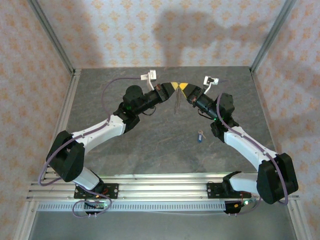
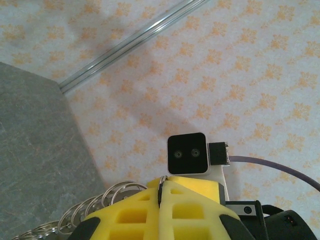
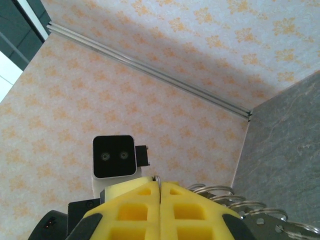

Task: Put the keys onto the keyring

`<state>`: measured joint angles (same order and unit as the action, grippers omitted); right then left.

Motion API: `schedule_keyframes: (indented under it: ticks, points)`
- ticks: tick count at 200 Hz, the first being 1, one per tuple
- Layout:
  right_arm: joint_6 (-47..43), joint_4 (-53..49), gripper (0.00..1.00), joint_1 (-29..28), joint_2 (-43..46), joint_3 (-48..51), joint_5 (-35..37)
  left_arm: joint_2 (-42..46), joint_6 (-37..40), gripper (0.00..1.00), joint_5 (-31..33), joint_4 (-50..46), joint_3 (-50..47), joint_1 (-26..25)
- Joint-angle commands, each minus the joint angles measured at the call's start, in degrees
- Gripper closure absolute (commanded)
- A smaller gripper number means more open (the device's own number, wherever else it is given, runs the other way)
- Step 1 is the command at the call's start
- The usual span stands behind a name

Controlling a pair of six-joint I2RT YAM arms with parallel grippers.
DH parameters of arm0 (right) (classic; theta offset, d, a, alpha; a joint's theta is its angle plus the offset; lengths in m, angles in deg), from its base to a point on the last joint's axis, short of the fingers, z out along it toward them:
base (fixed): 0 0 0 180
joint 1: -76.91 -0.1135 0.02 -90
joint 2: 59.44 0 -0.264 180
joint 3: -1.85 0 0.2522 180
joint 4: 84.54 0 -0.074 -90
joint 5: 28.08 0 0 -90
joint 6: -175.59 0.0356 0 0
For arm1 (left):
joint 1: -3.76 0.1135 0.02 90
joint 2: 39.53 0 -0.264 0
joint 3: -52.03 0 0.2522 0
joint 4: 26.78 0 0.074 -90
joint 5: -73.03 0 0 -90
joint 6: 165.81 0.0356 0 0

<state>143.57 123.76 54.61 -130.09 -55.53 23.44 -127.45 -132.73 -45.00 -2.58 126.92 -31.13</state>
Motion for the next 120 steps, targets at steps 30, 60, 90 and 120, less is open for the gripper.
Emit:
schedule_keyframes:
  ticks: [30, 60, 90, 120]
  points:
    - [-2.6, -6.6, 0.64, 5.7, 6.8, -0.7, -1.7, 0.9, 7.1, 1.0, -3.8, -5.2, 4.6, -0.8]
    - [-4.2, -10.5, 0.63, 8.2, 9.9, -0.6, -2.7, 0.5, 11.1, 1.0, -9.6, -10.3, 8.2, 0.1]
    - [-5.8, -12.4, 0.63, 8.8, 11.6, -0.2, -4.0, -0.5, 13.8, 1.0, -15.8, -13.7, 11.5, 1.7]
    - [-7.1, -12.4, 0.64, 8.9, 12.4, -0.2, -6.1, -1.2, 15.6, 1.0, -20.7, -15.7, 13.8, 3.0]
